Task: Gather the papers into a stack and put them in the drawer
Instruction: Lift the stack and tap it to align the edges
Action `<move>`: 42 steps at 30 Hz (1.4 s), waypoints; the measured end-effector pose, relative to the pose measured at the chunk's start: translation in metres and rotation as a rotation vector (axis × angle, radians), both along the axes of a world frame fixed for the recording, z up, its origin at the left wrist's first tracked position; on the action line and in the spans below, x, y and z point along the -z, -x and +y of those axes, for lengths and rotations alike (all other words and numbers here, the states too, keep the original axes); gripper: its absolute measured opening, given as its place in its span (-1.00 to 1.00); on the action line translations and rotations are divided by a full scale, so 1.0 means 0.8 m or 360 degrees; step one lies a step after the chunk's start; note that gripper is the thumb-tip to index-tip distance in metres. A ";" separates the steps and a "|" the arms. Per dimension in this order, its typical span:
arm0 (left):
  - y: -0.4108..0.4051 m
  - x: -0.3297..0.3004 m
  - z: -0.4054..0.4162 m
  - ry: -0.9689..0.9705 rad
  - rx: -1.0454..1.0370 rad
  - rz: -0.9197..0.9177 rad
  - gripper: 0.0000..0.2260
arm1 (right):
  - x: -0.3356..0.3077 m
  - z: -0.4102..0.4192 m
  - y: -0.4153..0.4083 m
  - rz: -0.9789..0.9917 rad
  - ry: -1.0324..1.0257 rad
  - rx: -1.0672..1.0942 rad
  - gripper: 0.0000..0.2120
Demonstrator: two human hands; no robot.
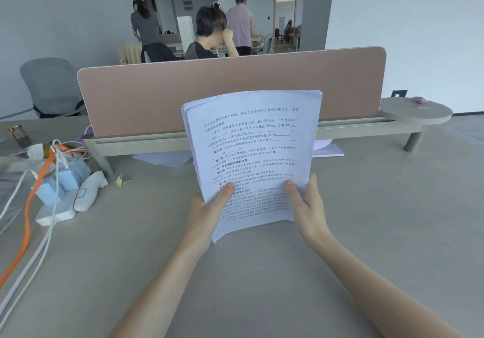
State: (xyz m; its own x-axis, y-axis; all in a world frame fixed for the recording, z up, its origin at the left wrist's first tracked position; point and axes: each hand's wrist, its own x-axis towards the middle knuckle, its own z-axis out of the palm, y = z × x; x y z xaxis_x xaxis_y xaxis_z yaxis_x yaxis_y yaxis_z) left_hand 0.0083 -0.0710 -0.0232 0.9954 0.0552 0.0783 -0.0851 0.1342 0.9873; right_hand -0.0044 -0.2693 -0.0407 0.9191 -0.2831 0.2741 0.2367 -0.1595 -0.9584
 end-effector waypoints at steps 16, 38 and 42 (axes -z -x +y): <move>0.024 -0.009 -0.007 -0.0274 0.0145 0.0363 -0.92 | -0.007 -0.026 0.019 0.0372 0.0137 0.0069 -0.92; 0.370 -0.006 -0.163 -0.0173 0.0301 0.0620 -0.61 | -0.003 -0.172 0.412 0.0645 -0.0197 0.0385 -0.72; 0.442 -0.003 -0.221 -0.0126 0.0486 0.0633 -0.63 | -0.006 -0.223 0.503 0.0655 -0.0269 0.0533 -0.72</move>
State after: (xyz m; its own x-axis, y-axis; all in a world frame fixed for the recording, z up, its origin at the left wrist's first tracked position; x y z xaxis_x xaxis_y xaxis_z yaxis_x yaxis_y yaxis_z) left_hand -0.3454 -0.2480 -0.0205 0.9187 -0.2341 -0.3181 0.3312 0.0178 0.9434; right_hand -0.4068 -0.4474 -0.0356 0.7929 -0.5870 -0.1635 -0.2000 0.0027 -0.9798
